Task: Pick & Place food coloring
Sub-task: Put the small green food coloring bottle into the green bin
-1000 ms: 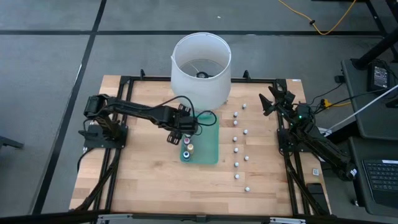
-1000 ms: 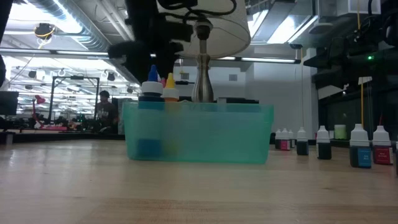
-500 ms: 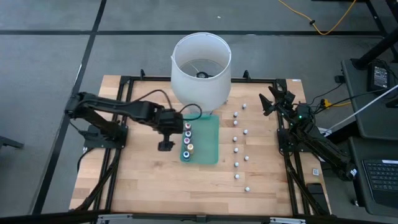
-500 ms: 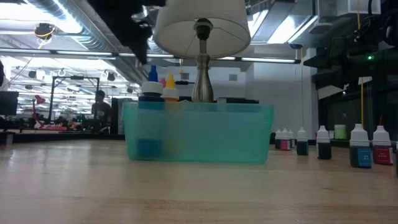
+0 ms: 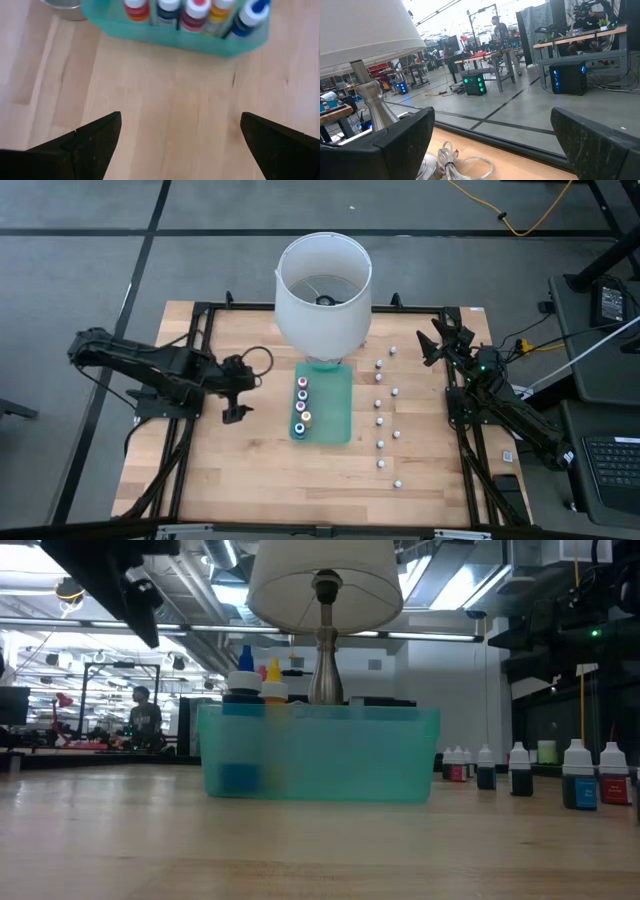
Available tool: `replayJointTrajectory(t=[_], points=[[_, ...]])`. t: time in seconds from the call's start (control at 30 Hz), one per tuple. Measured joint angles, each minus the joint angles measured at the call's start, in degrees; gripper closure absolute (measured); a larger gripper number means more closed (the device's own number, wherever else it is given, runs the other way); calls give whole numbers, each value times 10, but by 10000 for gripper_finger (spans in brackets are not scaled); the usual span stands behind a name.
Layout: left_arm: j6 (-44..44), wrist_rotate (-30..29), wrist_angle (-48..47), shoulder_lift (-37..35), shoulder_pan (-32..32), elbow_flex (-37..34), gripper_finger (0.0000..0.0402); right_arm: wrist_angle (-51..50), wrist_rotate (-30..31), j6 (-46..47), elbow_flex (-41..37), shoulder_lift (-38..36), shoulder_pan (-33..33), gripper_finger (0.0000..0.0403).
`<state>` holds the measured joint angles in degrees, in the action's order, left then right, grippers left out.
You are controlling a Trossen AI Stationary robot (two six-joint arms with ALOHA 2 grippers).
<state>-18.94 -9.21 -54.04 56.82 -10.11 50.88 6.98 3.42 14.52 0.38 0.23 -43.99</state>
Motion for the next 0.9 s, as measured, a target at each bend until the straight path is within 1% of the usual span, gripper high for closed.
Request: replayJointTrajectory(t=[0.07, 0.17, 0.3, 0.57, 0.7, 0.9], points=[[-25, -1, 32, -31, 0, -33, 2, 0, 0, 0, 0, 0, 0, 4], [-43, 7, 107, -74, -5, -83, 2, -1, 0, 0, 0, 0, 0, 4], [-45, 7, 190, -130, -14, -146, 2, -1, 0, 0, 0, 0, 0, 4], [-67, 15, 304, -243, -20, -253, 2, -10, 0, 0, 0, 0, 0, 4], [-39, -32, 346, -292, -31, -290, 2, -23, 0, 0, 0, 0, 0, 4], [4, -99, 374, -370, -48, -335, 1, -31, 0, 0, 0, 0, 0, 4]])
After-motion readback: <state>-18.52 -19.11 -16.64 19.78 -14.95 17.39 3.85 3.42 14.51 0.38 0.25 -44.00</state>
